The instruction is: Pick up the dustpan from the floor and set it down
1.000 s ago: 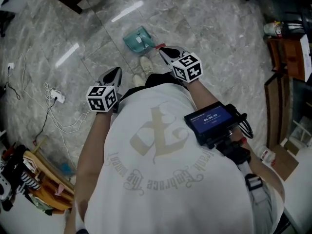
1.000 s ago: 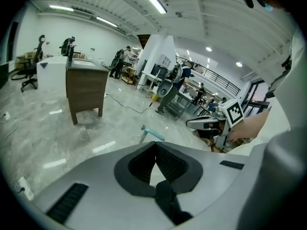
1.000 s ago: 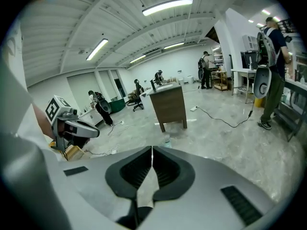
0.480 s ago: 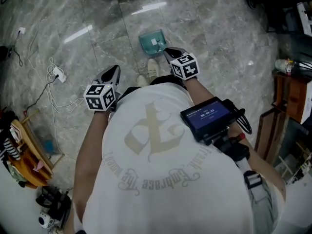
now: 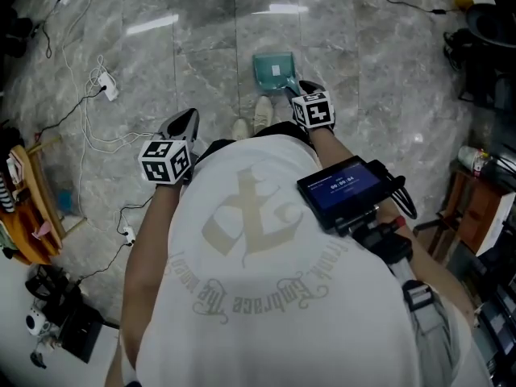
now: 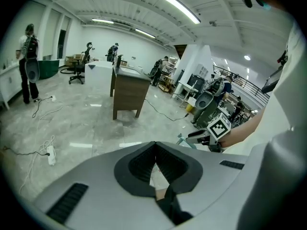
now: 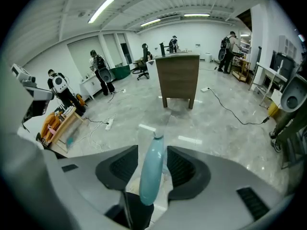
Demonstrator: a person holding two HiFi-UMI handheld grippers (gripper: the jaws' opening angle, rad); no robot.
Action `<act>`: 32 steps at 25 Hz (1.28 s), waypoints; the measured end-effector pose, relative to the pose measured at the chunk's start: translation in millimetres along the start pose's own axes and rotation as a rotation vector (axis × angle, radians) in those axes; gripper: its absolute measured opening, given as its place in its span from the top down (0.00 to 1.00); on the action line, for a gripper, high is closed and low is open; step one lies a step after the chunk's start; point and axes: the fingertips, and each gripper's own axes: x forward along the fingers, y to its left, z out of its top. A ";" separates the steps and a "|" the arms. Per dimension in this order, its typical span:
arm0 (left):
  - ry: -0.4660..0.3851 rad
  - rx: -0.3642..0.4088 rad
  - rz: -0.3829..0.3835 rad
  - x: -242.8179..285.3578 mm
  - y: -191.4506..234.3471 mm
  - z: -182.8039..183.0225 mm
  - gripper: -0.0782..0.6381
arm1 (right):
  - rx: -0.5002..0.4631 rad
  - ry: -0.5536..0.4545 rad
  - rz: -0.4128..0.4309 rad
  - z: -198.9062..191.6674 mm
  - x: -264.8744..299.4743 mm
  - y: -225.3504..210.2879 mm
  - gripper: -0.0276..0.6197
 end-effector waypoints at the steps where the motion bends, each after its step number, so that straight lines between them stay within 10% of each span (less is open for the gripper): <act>1: -0.004 -0.009 0.010 -4.8 0.7 -1.3 0.87 | 0.001 0.013 -0.003 -2.4 1.2 -0.7 0.65; 21: -0.003 -0.105 0.140 -28.3 22.6 -0.4 0.87 | 0.010 0.278 -0.008 -20.8 51.3 -8.8 0.67; 32: 0.000 -0.077 0.131 30.2 -22.8 33.3 0.87 | -0.019 0.250 -0.100 -9.9 29.5 -96.9 0.80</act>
